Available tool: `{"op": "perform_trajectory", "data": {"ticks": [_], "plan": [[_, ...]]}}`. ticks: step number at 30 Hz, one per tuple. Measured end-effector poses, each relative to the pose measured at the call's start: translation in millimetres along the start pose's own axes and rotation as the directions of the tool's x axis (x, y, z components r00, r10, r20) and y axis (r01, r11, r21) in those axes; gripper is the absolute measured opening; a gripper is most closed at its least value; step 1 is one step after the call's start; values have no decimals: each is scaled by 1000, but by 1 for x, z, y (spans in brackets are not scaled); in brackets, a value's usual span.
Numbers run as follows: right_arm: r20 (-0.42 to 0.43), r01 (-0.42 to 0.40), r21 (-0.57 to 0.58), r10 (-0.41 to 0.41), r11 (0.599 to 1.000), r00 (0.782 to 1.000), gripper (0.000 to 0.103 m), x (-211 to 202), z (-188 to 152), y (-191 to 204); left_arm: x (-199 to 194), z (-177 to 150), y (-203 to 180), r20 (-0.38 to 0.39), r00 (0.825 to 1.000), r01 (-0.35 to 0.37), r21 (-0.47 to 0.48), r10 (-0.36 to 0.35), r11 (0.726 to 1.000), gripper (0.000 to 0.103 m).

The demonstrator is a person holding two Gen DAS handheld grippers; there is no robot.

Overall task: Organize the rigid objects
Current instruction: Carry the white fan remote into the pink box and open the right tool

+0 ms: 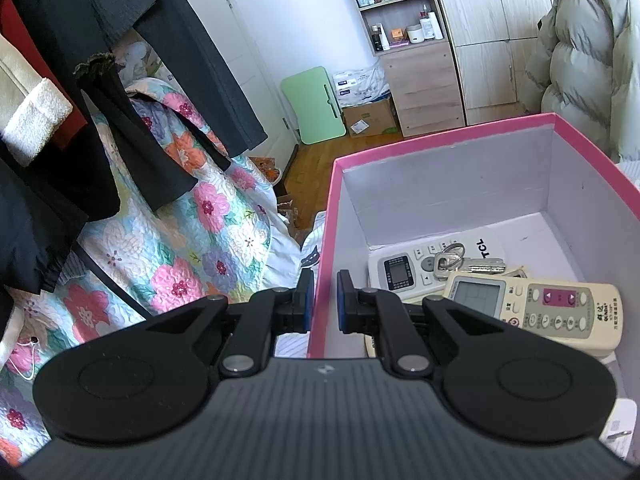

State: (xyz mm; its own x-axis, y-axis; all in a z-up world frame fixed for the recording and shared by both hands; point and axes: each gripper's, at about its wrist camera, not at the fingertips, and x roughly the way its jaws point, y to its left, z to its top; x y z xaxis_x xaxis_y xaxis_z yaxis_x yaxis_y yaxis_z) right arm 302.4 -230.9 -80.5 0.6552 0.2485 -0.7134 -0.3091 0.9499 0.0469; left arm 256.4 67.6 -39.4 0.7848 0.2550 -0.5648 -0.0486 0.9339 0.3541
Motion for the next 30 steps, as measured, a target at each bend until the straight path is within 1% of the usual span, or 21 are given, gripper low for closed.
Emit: {"op": "perform_trajectory", "data": {"ticks": [3,5,7,10,13,15,16,17,20,21,24,28,29,30], "plan": [[73,-45,41,42,998,996,46,-28,4,7,0,0,1,0,1000,1,-3,-1,1000,9],[127,-83,38,77,996,989,46,-52,9,18,0,0,1,-1,1000,1,-6,-1,1000,9],[177,-136,14,131,991,976,46,-75,17,33,0,0,2,0,1000,4,-11,-4,1000,9],[220,-209,-51,216,976,951,46,-102,29,58,-1,-1,4,1,1000,8,-20,-8,1000,9],[214,-298,-124,319,947,923,46,-115,39,86,-2,-1,9,2,1000,15,-35,-15,999,9],[174,-362,-155,386,919,906,46,-112,43,104,-2,0,10,2,1000,12,-37,-12,999,9],[151,-381,-161,404,910,902,46,-107,44,115,-2,0,10,3,1000,10,-34,-9,999,9],[130,-383,-167,406,908,905,46,-102,45,125,-2,0,9,6,1000,8,-30,-8,1000,9],[70,-342,-154,356,927,932,46,-80,42,152,-2,0,9,9,1000,10,-27,-10,1000,9],[56,-331,-151,342,931,938,46,-72,42,158,-2,0,10,10,1000,13,-31,-12,999,9],[30,-300,-202,313,932,949,46,-57,43,175,-3,-1,12,13,1000,16,-41,-16,999,9],[-6,-233,-271,240,934,971,46,-43,48,186,-4,-2,14,20,1000,25,-50,-24,998,9],[-13,-222,-274,227,936,974,46,-40,50,186,-4,-2,15,22,999,29,-54,-28,998,9],[-26,-232,-271,234,934,972,46,-37,51,185,-4,-2,16,22,999,32,-57,-31,998,9]]}}
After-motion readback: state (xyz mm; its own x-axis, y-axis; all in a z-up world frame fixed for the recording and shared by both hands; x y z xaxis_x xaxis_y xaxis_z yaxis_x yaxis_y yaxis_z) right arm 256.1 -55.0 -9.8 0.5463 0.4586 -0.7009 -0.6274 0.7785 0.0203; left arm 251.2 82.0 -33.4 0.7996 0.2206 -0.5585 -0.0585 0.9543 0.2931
